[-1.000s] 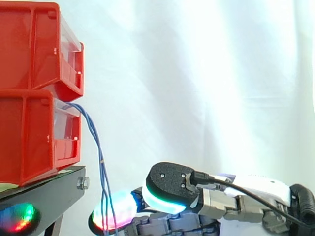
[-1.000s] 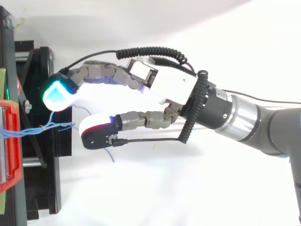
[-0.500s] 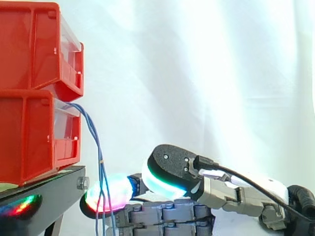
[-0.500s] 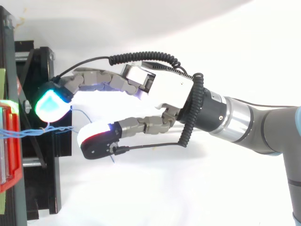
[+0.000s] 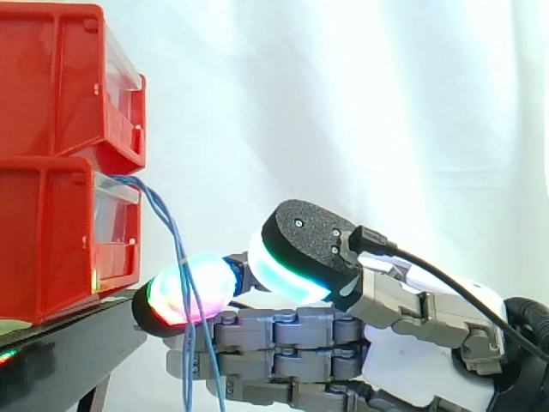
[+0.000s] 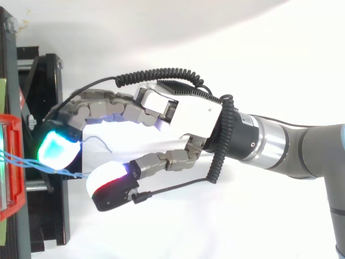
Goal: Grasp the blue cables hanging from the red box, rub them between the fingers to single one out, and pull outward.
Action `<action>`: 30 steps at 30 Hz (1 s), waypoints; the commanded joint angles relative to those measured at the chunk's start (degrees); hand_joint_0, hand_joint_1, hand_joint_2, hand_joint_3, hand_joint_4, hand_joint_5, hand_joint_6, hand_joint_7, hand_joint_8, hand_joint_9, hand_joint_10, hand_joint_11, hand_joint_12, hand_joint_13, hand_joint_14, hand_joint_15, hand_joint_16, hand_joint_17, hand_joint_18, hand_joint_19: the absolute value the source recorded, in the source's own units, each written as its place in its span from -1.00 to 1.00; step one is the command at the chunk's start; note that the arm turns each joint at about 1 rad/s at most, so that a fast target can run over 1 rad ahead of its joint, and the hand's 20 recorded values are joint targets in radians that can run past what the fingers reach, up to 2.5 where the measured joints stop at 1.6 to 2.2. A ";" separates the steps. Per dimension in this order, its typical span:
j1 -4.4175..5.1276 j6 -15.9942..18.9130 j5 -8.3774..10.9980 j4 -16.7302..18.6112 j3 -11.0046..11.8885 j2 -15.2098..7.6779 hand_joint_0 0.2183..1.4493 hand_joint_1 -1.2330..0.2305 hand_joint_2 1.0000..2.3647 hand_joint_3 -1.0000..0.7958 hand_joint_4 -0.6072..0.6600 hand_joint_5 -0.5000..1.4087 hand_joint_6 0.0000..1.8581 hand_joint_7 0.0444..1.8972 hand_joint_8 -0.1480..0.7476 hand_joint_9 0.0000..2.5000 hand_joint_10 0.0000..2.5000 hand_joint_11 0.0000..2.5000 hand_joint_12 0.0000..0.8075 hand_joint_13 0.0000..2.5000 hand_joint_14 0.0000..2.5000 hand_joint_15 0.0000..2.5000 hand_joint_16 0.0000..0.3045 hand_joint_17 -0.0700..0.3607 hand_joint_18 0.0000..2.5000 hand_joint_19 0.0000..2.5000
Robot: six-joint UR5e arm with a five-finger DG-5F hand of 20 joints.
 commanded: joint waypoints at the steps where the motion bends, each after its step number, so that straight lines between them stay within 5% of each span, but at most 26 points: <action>1: 0.12 -0.33 -0.05 0.31 0.00 -0.01 -0.43 -0.17 -0.99 -0.30 0.45 -0.60 -0.46 0.02 -0.08 -0.54 -1.00 -0.89 -0.25 -0.72 -0.99 -0.83 -0.78 -0.33 -0.90 -0.85; 13: 1.27 1.87 0.04 -0.75 -0.09 -0.01 -0.43 -0.18 -0.99 -0.31 0.45 -0.58 -0.46 0.11 -0.07 -0.50 -1.00 -0.87 -0.25 -0.72 -0.99 -0.83 -0.78 -0.33 -0.89 -0.84; 20: 2.23 3.45 0.92 -1.63 -0.09 -0.01 -0.44 -0.19 -0.99 -0.31 0.42 -0.60 -0.46 -0.04 -0.07 -0.50 -1.00 -0.88 -0.25 -0.71 -0.99 -0.83 -0.78 -0.33 -0.88 -0.84; 30: 1.53 6.26 2.15 -2.51 -0.09 -1.59 -0.45 -0.20 -0.99 -0.32 0.35 -0.64 -0.46 -0.24 -0.11 -0.60 -1.00 -1.00 -0.30 -0.61 -0.99 -0.82 -0.77 -0.31 -0.78 -0.83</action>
